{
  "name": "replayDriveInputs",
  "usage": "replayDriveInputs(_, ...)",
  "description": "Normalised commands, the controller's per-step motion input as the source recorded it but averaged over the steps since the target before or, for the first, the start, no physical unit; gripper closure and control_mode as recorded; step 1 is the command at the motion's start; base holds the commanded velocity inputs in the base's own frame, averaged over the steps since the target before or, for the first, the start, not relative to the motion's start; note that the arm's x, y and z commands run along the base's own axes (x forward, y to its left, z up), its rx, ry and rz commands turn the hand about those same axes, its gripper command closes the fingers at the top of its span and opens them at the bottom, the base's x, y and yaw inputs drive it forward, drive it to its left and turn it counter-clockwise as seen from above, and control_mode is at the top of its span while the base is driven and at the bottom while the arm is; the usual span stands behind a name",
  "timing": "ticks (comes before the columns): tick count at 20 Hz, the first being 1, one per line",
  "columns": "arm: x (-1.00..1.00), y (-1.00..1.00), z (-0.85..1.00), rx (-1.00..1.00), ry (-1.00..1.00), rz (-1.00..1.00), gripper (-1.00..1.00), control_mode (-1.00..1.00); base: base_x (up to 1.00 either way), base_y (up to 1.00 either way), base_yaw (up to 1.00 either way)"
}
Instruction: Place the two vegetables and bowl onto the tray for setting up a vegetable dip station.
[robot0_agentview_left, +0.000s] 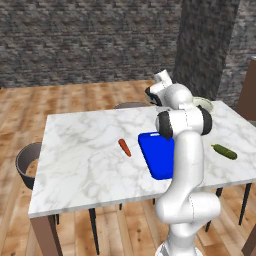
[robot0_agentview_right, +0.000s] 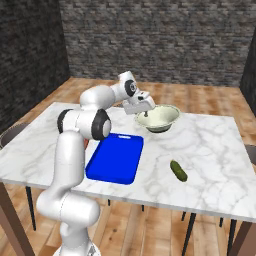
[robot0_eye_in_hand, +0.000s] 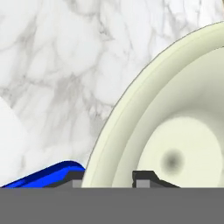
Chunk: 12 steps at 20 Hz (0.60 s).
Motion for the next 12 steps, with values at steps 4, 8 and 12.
replayDriveInputs(4,0.04,0.11,0.03,-0.02,0.0,-0.13,1.0,-1.0,0.0,0.0,0.0)
replayDriveInputs(8,-0.09,0.22,0.0,0.02,0.02,-0.14,1.0,-1.0,0.0,0.0,0.0)
replayDriveInputs(12,-0.46,0.59,0.16,0.05,0.01,-0.03,1.0,-1.0,0.0,0.0,0.0)
